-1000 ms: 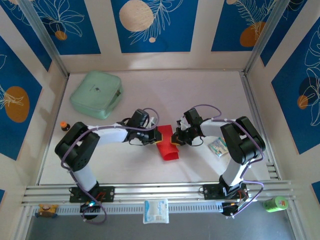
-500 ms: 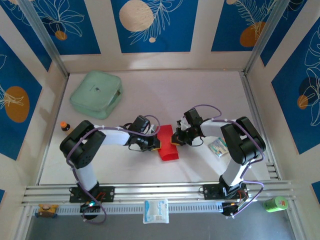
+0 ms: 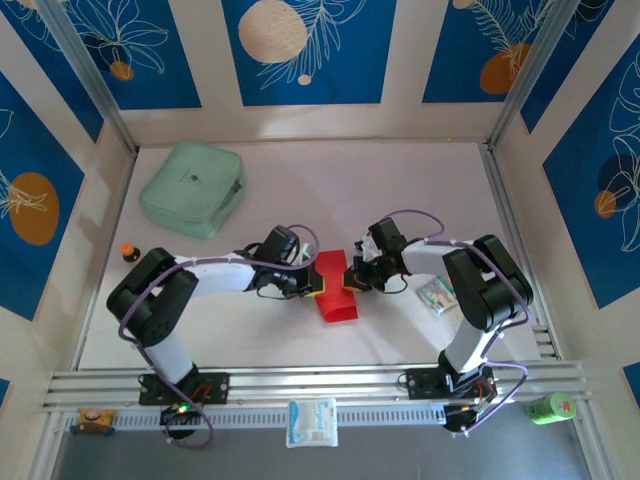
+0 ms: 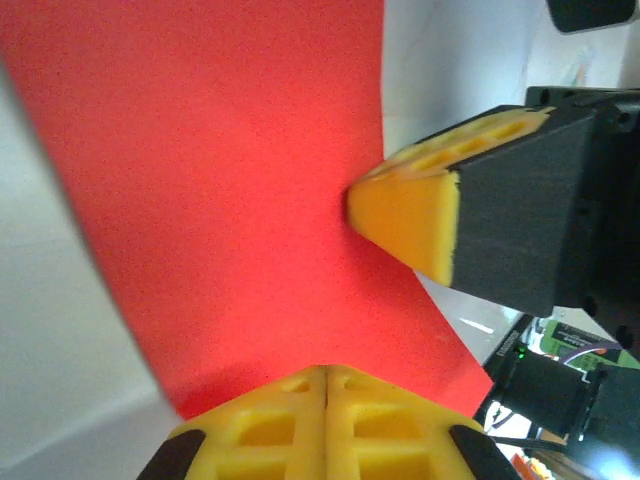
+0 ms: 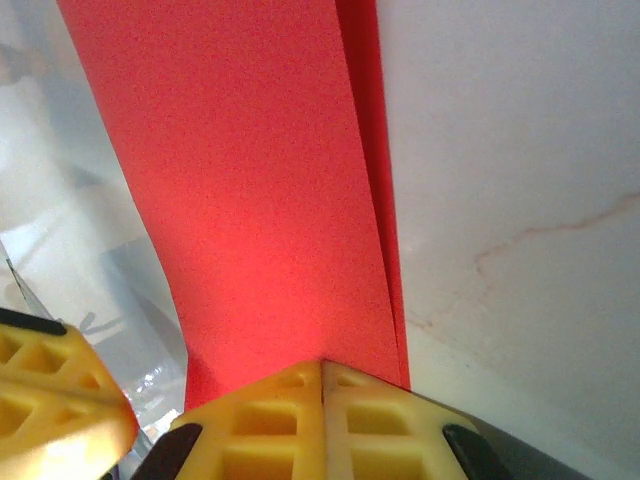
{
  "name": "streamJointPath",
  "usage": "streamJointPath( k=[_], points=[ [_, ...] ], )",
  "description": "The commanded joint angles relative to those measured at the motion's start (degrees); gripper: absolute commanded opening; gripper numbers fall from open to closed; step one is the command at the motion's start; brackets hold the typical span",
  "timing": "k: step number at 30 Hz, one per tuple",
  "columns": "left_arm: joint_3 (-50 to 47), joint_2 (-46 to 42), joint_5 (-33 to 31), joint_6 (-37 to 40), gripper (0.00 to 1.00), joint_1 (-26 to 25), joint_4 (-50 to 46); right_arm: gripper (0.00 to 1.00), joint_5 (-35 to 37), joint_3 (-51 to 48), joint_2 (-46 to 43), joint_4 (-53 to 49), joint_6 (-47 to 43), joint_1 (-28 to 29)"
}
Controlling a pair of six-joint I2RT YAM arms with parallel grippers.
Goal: Fold a paper plane with a square sheet of paper (pick it up from the middle)
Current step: First fold the square sheet of paper in half at the center of the table.
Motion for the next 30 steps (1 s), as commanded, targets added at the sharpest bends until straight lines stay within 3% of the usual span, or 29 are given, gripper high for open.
streamJointPath(
  k=[1, 7, 17, 25, 30],
  points=[
    [0.12, 0.63, 2.45, -2.37, 0.00, -1.24, 2.86, 0.00, 6.03, -2.59, 1.31, -6.01, 0.47, -0.03],
    [-3.02, 3.24, 2.28, -2.46, 0.00, -1.70, 5.53, 0.00, 5.83, -2.59, 1.39, -5.93, 0.42, -0.03],
    [-5.92, 1.82, -4.34, 6.72, 0.01, -1.83, -4.16, 0.00, 5.76, -2.68, 1.13, -5.84, 0.38, -0.12],
    [-1.65, -3.47, -2.60, 2.54, 0.03, -3.59, -2.53, 0.00, 5.94, -2.72, 1.08, -6.02, 0.46, -0.12],
    [-1.11, -1.92, -0.73, -0.53, 0.04, -5.51, 2.49, 0.00, 5.74, -2.68, 0.95, -6.04, 0.56, -0.12]
  ],
)
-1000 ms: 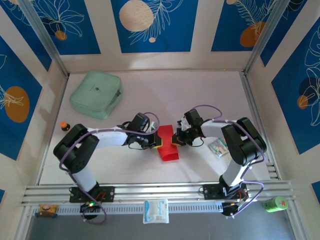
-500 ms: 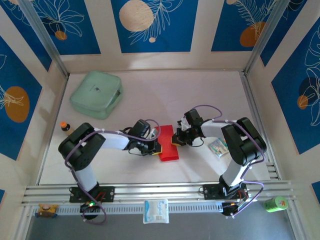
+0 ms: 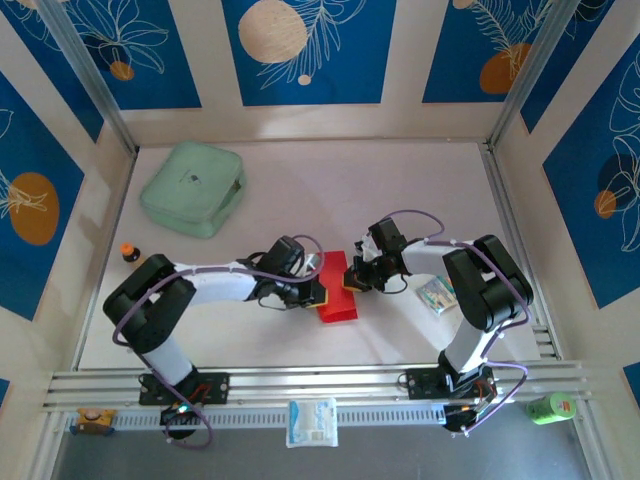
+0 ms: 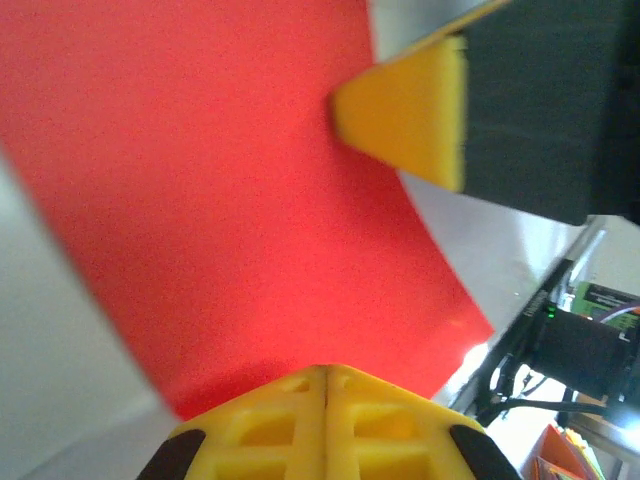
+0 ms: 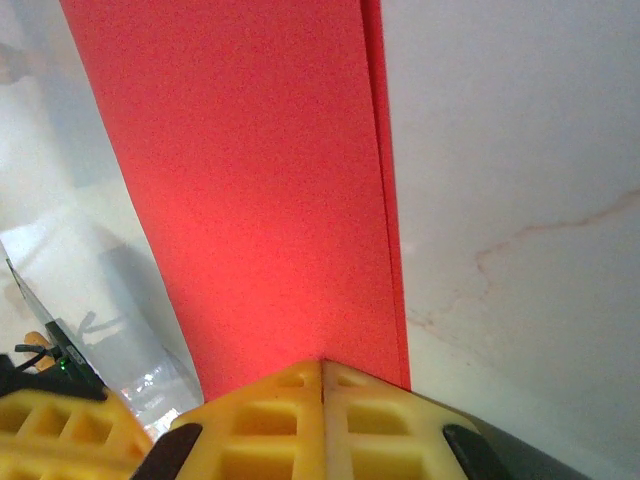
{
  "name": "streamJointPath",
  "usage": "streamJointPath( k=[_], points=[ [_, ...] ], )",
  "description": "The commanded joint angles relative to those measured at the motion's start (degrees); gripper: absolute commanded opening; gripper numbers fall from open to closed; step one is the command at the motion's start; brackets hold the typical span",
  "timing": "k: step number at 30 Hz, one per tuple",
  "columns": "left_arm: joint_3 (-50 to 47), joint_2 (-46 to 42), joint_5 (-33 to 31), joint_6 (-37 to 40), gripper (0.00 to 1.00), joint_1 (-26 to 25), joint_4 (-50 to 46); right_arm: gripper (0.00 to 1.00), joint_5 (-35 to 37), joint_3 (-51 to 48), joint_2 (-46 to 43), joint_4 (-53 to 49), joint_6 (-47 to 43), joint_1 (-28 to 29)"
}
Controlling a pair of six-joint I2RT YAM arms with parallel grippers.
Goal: Fold a paper plane with a square sheet of paper (pick it up from the middle)
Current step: First fold the square sheet of paper in half at the center of the table.
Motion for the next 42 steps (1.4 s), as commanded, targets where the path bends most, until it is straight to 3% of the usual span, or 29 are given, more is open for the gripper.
streamJointPath(
  k=[1, 16, 27, 35, 42],
  points=[
    [1.00, 0.76, 1.09, -1.97, 0.04, -1.39, 2.13, 0.00, 5.66, -2.64, 0.95, -5.93, 0.53, -0.12],
    [-10.22, 3.53, -0.10, -2.28, 0.03, -2.03, 7.86, 0.00, 5.92, -2.94, 1.21, -5.66, 0.62, -0.12],
    [-4.99, -2.27, -0.85, -1.88, 0.07, -3.00, 5.76, 0.00, 6.06, -3.01, 1.12, -5.57, 0.71, -0.12],
    [-7.44, 2.11, 2.22, -4.95, 0.10, -3.01, 11.46, 0.00, 6.09, -3.27, 0.99, -5.60, 0.80, -0.12],
    [-9.05, 2.53, 2.22, -3.53, 0.09, -3.70, 7.31, 0.00, 6.20, -3.32, 0.97, -5.66, 0.80, -0.27]
  ],
)
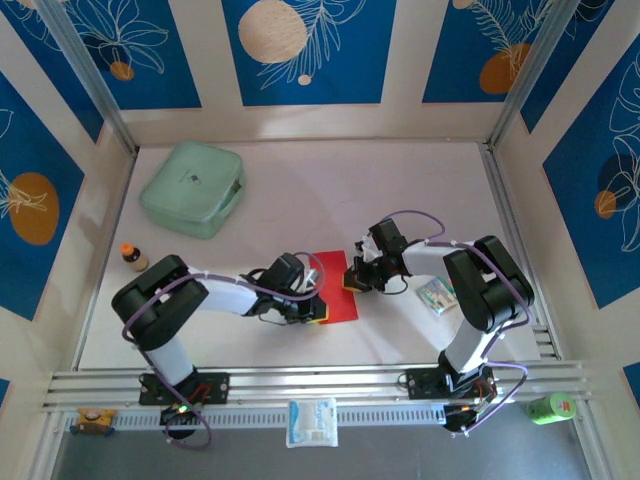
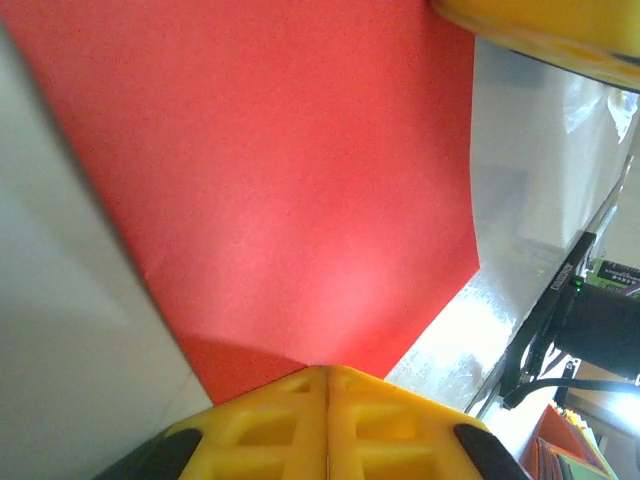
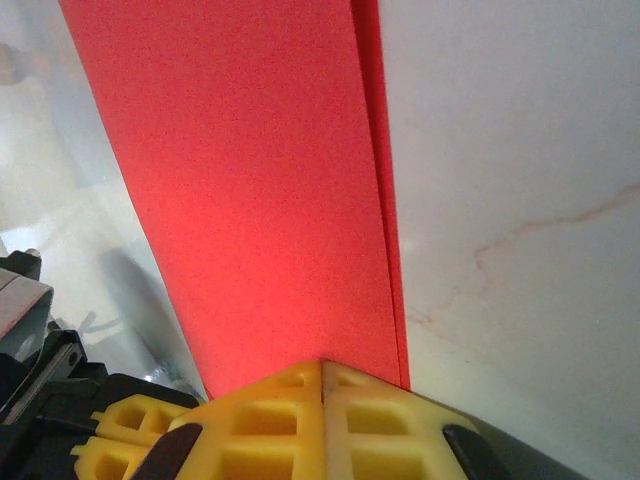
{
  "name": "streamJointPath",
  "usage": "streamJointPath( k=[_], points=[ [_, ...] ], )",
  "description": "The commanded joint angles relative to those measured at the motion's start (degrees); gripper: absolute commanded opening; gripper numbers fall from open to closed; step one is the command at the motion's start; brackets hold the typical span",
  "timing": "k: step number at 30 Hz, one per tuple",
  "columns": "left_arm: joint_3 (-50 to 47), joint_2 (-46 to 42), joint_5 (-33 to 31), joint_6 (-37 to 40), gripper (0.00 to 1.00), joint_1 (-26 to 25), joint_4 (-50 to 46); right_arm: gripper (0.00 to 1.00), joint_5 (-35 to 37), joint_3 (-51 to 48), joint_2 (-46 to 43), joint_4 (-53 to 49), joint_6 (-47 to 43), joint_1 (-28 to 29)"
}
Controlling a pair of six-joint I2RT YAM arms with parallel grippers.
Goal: Fold a paper plane with a square sheet of paper (pick it up from the middle)
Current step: First fold the square sheet of paper in half at the center of the table.
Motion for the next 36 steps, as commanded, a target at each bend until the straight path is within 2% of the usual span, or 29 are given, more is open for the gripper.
streamJointPath(
  k=[1, 12, 18, 20, 26, 36],
  points=[
    [-1.15, -0.19, 1.07, 1.12, 0.09, -1.29, -4.49, 0.00, 6.10, -2.64, 1.32, -6.56, 0.78, -0.30],
    [-2.33, -4.87, -1.31, 5.46, 0.09, -3.92, -11.26, 0.00, 6.09, -2.80, 1.10, -6.47, 0.78, -0.38],
    [1.65, -14.24, -6.81, 6.16, 0.08, -3.69, -16.41, 0.00, 5.48, -2.68, 1.02, -6.55, 0.51, -0.28],
    [2.71, -16.07, -7.45, 5.35, 0.10, -2.08, -16.17, 0.00, 5.39, -2.71, 1.02, -6.58, 0.42, -0.38],
    [5.39, -9.66, -1.59, 4.94, 0.10, 4.24, -10.50, 0.00, 5.21, -2.61, 1.33, -6.55, 0.34, -0.32],
    [8.97, 4.34, 3.32, 3.60, 0.10, 8.06, -1.79, 0.00, 4.84, -2.44, 1.68, -6.56, 0.25, -0.30]
  ],
)
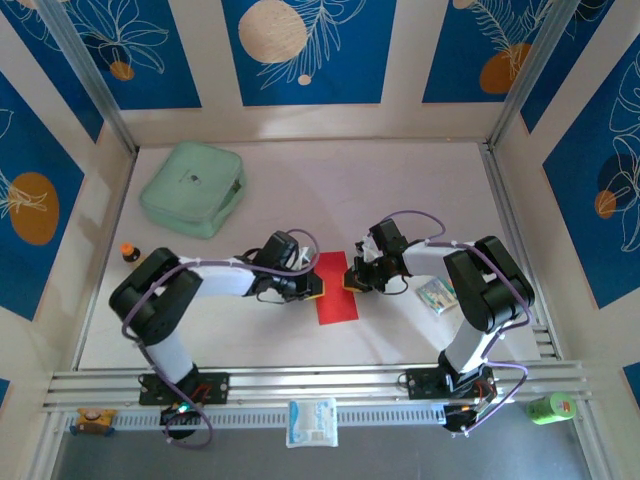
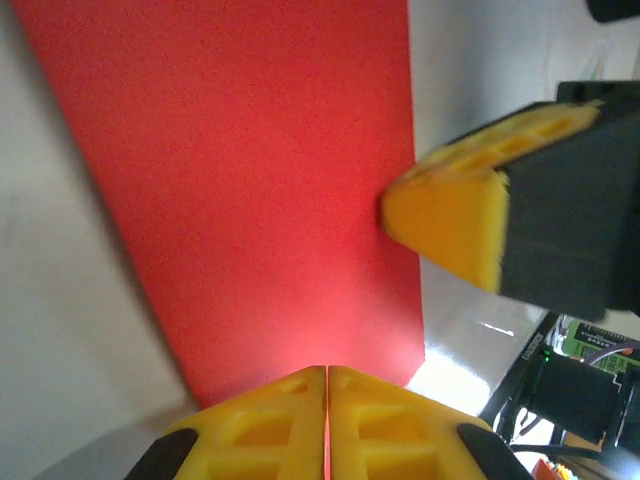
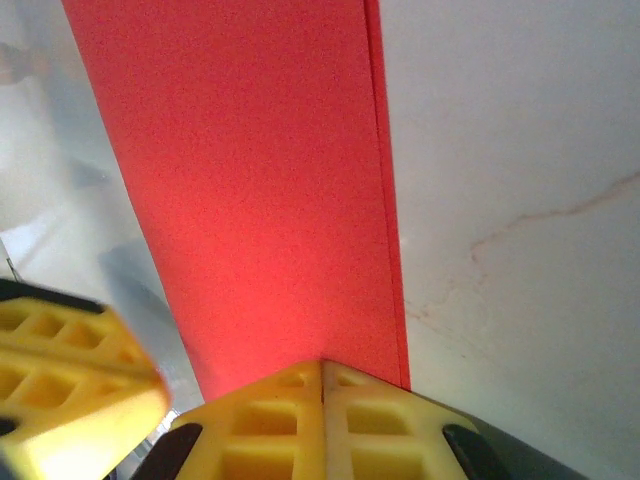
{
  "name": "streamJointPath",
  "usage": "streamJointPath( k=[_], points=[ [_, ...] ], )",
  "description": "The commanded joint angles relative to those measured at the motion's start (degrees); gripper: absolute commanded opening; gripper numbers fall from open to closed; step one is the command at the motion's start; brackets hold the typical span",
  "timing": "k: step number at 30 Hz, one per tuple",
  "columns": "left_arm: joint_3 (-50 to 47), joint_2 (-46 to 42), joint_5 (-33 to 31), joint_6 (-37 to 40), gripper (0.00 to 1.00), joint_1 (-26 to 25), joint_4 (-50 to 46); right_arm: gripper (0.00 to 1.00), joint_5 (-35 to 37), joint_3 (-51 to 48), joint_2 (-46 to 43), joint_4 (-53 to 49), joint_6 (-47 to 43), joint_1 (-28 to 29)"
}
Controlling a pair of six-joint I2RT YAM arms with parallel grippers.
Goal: Fold a paper plane with a square sheet of paper (pick it up from the middle)
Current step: First fold the square sheet of paper in half at the center of the table.
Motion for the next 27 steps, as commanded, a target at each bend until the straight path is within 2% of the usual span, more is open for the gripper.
streamJointPath(
  k=[1, 10, 15, 21, 27],
  points=[
    [0.49, 3.01, 3.11, -1.11, 0.10, 0.78, 4.63, 0.00, 4.90, -2.33, 1.88, -6.43, 0.40, -0.25],
    [-1.33, 5.12, 1.28, 3.26, 0.08, 0.98, -4.13, 0.00, 4.93, -2.26, 1.87, -6.52, 0.36, -0.25],
    [3.65, 2.07, 1.78, 4.76, 0.10, 1.64, -7.76, 0.00, 4.94, -2.25, 1.93, -6.69, 0.37, -0.25],
    [8.93, 3.72, 3.42, 6.18, 0.12, 3.50, -8.14, 0.00, 4.80, -2.20, 2.09, -6.77, 0.30, -0.25],
    [8.37, 6.65, 3.16, 6.22, 0.12, 5.32, -6.78, 0.00, 4.71, -2.29, 1.93, -6.69, 0.36, -0.16]
  ],
)
